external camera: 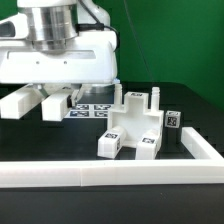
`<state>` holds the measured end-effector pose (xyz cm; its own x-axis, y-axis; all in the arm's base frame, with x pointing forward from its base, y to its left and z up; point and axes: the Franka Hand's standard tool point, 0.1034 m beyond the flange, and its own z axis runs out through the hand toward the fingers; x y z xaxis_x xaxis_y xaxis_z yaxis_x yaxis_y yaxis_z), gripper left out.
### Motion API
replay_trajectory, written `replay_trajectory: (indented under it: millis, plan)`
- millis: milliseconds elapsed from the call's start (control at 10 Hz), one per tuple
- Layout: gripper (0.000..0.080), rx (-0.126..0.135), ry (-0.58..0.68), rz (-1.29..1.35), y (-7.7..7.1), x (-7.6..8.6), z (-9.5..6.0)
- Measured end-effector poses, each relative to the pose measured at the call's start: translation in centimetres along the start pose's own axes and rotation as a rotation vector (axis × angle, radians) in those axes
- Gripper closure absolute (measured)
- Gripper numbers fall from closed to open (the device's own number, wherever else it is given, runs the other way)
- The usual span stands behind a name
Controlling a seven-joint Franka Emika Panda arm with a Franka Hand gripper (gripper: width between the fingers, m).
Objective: Assemble chair
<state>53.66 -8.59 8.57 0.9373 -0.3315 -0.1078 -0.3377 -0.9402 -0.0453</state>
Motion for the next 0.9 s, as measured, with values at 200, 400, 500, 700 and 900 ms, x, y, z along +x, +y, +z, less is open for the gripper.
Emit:
replay_trajectory:
  millis: [200, 400, 500, 700, 900]
  plan:
    - [0.0511, 0.009, 0.004, 0.057, -0.7, 0.0, -1.1]
    - [0.0511, 0.019, 0.01, 0.052, -1.9, -0.2, -2.5]
    - [0.0511, 0.016, 0.008, 0.051, -1.7, -0.2, -2.2]
    - [0.0511, 0.015, 0.005, 0.051, -1.7, -0.3, -2.0]
    - [0.0511, 0.014, 0.005, 0.051, -2.0, -0.3, -2.0]
